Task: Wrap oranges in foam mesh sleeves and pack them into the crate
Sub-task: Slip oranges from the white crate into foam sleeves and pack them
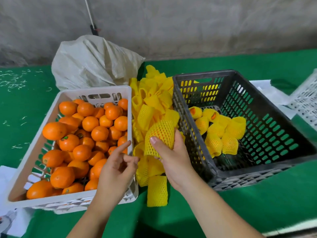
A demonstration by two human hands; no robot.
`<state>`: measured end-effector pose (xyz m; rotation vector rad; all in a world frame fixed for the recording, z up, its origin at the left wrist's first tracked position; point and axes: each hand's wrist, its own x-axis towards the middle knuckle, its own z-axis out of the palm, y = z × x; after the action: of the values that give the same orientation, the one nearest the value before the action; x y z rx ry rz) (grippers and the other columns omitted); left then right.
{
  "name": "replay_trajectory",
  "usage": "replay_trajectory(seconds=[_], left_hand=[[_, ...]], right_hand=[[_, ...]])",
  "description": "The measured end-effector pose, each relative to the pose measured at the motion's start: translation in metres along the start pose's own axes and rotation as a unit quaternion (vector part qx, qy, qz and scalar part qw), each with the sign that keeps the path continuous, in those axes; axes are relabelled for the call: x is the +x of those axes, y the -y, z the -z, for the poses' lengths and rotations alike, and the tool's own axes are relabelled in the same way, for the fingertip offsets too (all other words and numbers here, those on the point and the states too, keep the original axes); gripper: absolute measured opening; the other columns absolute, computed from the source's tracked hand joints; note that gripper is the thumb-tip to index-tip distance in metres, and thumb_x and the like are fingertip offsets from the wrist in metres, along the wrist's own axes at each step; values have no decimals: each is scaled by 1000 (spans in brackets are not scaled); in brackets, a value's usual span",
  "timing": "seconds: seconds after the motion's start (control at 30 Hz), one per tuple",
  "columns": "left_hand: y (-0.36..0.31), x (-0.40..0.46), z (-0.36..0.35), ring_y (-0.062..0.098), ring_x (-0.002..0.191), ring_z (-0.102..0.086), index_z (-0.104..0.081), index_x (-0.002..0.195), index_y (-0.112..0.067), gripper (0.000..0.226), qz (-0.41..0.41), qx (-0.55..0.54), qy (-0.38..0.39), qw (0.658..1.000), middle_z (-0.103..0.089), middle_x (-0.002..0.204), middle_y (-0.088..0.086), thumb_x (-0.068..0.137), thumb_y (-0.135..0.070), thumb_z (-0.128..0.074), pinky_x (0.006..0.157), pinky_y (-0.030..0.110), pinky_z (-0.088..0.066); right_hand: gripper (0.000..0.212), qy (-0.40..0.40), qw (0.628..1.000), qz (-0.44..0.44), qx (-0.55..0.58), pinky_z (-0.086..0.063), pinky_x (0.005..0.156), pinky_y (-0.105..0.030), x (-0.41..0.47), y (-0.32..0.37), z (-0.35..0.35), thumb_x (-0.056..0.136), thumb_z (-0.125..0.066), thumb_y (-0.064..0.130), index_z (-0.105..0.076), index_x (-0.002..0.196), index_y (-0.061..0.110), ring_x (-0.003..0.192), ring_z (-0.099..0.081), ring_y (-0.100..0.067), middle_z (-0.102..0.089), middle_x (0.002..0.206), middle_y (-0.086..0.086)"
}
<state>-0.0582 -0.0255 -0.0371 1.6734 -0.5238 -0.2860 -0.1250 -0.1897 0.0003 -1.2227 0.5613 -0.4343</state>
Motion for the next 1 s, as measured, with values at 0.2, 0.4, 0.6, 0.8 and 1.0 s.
replay_trajectory(seconds=[0.2,0.4,0.6,0.8,1.0], left_hand=[[1,5,6,14,94,-73,-54,144,-36,48,41,-68,-26,996,-73,102,1,99,-23,-64,77,18,-59],[-2,9,7,20,92,-75,-58,139,-37,49,76,-96,-35,992,-76,108,3,91,-36,-68,74,24,-63],[1,13,8,23,89,-74,-64,133,-35,36,104,-109,-24,988,-75,109,7,97,-30,-66,73,27,-62],[-4,15,4,21,95,-74,-63,135,-31,34,137,-124,-42,982,-74,114,4,101,-28,-65,76,28,-61],[0,32,6,20,92,-72,-64,130,-26,25,165,-121,-56,977,-74,111,1,105,-26,-64,72,35,-59]], right_hand=[[92,-171,955,117,-211,-39,105,-27,70,63,93,78,-85,48,-30,151,49,133,-43,-5,-39,151,13],[90,-242,934,-16,-264,-50,88,-26,106,52,136,95,-68,19,-12,158,51,142,-37,-25,-10,165,6],[65,-211,923,38,-320,-43,109,-41,104,48,123,98,-59,19,-35,154,42,145,-36,-23,-23,162,6],[37,-94,831,183,-517,-24,103,-31,72,35,76,96,-59,37,-59,132,37,130,-32,-22,-48,137,7],[33,132,812,86,-561,-27,116,-48,43,-41,14,95,-59,40,-62,128,43,143,-20,-29,-33,158,1]])
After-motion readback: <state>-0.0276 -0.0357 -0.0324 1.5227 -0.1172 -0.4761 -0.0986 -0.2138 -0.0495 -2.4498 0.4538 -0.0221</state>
